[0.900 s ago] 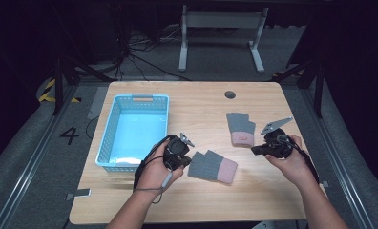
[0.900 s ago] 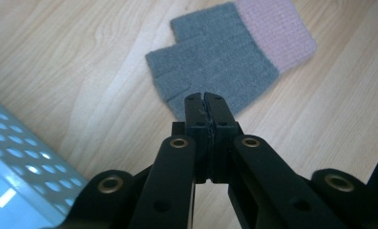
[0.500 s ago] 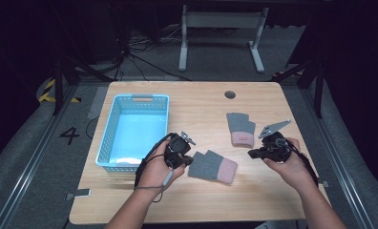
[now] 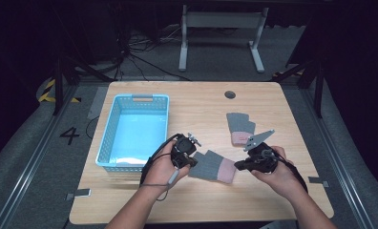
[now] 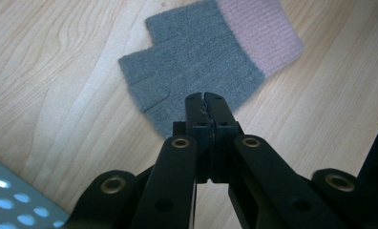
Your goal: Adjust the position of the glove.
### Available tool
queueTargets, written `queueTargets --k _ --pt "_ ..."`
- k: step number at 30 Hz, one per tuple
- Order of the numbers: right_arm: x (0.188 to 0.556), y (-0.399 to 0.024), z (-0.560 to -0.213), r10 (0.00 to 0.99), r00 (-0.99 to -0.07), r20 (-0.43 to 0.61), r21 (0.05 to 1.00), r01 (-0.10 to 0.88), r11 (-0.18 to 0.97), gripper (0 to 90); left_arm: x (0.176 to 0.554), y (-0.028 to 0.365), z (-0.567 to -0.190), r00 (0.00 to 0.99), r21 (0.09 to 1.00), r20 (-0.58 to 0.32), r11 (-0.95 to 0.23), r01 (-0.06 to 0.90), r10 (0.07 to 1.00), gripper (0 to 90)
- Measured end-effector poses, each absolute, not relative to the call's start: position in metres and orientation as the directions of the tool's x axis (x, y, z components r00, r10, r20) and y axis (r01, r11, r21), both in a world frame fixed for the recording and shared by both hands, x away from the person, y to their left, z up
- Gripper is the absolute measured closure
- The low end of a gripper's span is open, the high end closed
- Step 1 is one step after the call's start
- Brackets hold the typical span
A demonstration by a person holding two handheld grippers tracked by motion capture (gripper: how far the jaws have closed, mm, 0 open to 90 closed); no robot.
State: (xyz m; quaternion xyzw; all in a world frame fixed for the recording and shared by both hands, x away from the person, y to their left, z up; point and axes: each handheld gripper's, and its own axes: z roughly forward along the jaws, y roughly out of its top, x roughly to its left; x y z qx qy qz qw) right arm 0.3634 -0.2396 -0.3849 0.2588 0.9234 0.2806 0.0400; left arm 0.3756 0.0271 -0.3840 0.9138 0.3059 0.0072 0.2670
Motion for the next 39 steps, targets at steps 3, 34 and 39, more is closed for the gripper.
queueTargets --k 3,34,39 --pt "0.360 -0.232 -0.390 0.480 -0.874 0.073 0.527 0.442 0.726 90.0 0.378 0.024 -0.388 0.817 0.479 -0.151 -0.681 0.553 0.557 90.0" --pt "0.357 -0.206 -0.421 0.440 -0.892 0.102 0.472 0.432 0.768 90.0 0.382 0.001 -0.426 0.830 0.377 -0.114 -0.749 0.544 0.546 90.0" --pt "0.359 -0.206 -0.425 0.443 -0.890 0.104 0.460 0.438 0.772 90.0 0.384 0.001 -0.429 0.831 0.358 -0.109 -0.758 0.545 0.546 90.0"
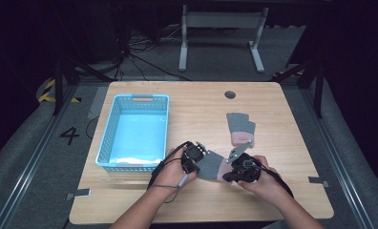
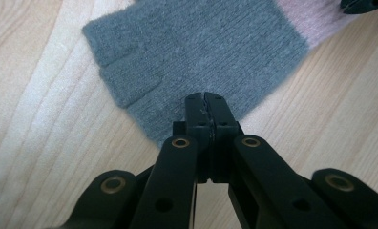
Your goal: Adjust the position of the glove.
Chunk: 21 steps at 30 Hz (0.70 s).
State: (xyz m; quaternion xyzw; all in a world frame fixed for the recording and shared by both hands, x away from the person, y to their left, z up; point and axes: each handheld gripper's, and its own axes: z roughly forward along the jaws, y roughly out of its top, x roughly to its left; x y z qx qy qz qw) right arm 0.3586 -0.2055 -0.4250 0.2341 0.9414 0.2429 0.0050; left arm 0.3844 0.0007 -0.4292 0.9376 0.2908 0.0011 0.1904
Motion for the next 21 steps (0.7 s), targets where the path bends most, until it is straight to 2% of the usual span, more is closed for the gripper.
queueTargets --k 11,21 --pt "0.361 -0.207 -0.429 0.456 -0.881 0.126 0.448 0.461 0.767 90.0 0.384 0.000 -0.431 0.828 0.346 -0.121 -0.759 0.552 0.547 90.0" --pt "0.369 -0.219 -0.429 0.489 -0.863 0.129 0.449 0.490 0.747 90.0 0.376 -0.010 -0.431 0.855 0.338 -0.125 -0.789 0.513 0.503 90.0"
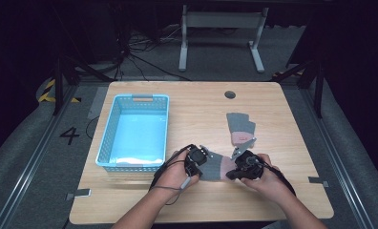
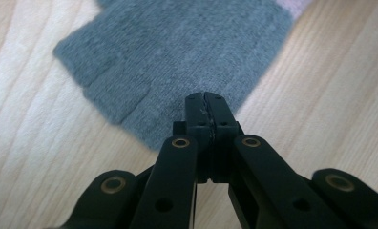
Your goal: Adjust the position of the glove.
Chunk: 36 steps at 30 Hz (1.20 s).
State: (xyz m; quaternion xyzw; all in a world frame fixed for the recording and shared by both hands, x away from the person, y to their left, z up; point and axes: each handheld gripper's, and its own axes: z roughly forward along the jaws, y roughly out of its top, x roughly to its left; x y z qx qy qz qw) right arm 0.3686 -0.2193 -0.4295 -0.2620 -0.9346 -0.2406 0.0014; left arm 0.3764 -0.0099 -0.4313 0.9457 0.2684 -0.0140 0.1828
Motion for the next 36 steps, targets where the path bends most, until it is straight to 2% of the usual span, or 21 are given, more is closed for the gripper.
queueTargets --k 12,18,28,31,36 --pt "0.377 -0.235 -0.430 0.529 -0.836 0.146 0.444 0.533 0.720 90.0 0.366 -0.022 -0.432 0.896 0.363 -0.101 -0.822 0.438 0.433 89.8" --pt "0.377 -0.236 -0.429 0.531 -0.835 0.144 0.442 0.534 0.720 90.0 0.365 -0.022 -0.430 0.895 0.372 -0.105 -0.817 0.440 0.434 89.5" --pt "0.379 -0.252 -0.416 0.550 -0.822 0.152 0.495 0.544 0.677 89.9 0.365 -0.014 -0.416 0.888 0.427 -0.148 -0.782 0.454 0.436 79.6" --pt "0.380 -0.257 -0.411 0.568 -0.808 0.154 0.511 0.557 0.654 82.2 0.366 -0.008 -0.410 0.876 0.443 -0.159 -0.760 0.475 0.455 77.8" --pt "0.380 -0.266 -0.406 0.602 -0.786 0.143 0.530 0.574 0.624 80.7 0.369 0.000 -0.403 0.869 0.465 -0.163 -0.740 0.485 0.467 76.5"
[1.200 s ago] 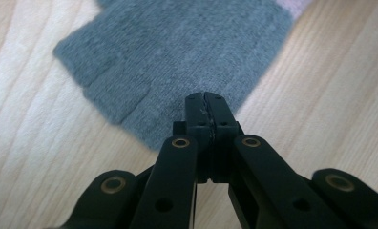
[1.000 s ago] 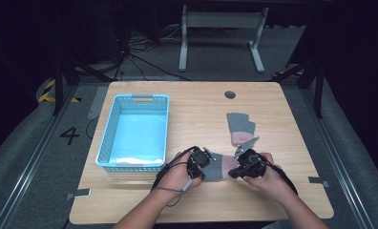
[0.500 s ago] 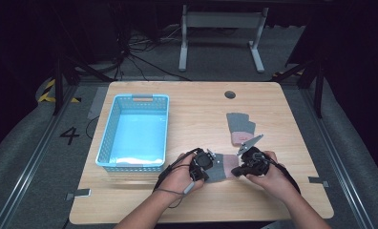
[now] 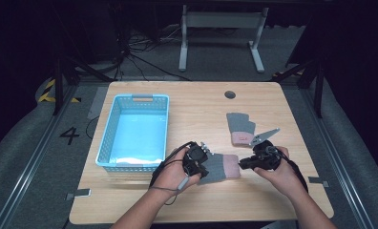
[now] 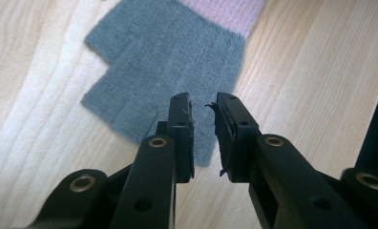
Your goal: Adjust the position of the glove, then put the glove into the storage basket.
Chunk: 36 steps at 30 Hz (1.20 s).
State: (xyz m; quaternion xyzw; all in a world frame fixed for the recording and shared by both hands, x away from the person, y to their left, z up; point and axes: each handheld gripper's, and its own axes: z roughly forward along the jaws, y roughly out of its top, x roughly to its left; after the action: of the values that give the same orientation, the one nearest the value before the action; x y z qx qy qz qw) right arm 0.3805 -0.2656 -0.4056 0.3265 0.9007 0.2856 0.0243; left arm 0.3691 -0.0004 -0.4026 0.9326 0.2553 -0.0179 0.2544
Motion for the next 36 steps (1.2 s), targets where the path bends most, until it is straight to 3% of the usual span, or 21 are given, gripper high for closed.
queueTargets --k 25,36 --pt "0.387 -0.283 -0.391 0.668 -0.729 0.148 0.576 0.613 0.541 74.1 0.372 0.024 -0.383 0.843 0.478 -0.204 -0.701 0.530 0.498 70.8" --pt "0.413 -0.283 -0.371 0.723 -0.685 0.090 0.573 0.629 0.525 64.5 0.368 0.037 -0.378 0.825 0.489 -0.216 -0.674 0.555 0.523 68.9"
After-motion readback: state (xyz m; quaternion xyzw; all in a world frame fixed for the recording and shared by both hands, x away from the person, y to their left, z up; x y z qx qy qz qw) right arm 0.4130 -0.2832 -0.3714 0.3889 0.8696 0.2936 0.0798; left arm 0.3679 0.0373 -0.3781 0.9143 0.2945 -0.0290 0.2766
